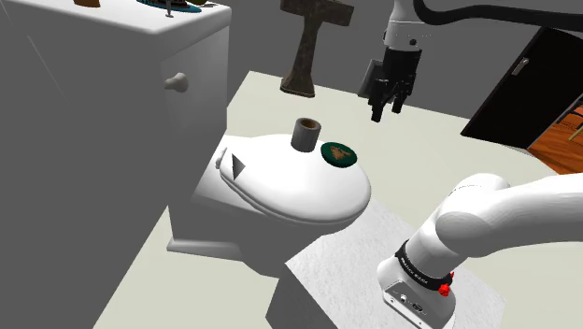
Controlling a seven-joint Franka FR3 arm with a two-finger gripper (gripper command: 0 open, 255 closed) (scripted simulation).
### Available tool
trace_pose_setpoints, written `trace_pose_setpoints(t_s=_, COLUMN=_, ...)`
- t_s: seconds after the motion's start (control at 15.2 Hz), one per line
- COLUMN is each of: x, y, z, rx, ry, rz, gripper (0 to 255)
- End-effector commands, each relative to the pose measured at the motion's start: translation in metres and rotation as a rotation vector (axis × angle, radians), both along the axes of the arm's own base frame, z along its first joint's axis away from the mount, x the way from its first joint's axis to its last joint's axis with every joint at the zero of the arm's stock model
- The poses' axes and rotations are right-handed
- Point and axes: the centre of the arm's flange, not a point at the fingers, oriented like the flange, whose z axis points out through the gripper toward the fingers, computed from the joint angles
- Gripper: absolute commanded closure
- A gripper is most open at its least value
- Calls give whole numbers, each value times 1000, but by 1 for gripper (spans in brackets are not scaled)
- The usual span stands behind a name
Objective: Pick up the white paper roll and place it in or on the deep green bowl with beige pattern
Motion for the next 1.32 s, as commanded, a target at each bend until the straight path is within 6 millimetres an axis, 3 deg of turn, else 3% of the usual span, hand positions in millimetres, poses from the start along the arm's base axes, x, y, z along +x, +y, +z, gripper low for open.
trace_pose_setpoints(t_s=0.0, x=0, y=0, z=0, rx=0, ry=0, rz=0, gripper=0)
trace_pose_setpoints(t_s=1.25, x=208, y=-24, z=-128, rx=87, ry=-35, rz=42, gripper=0)
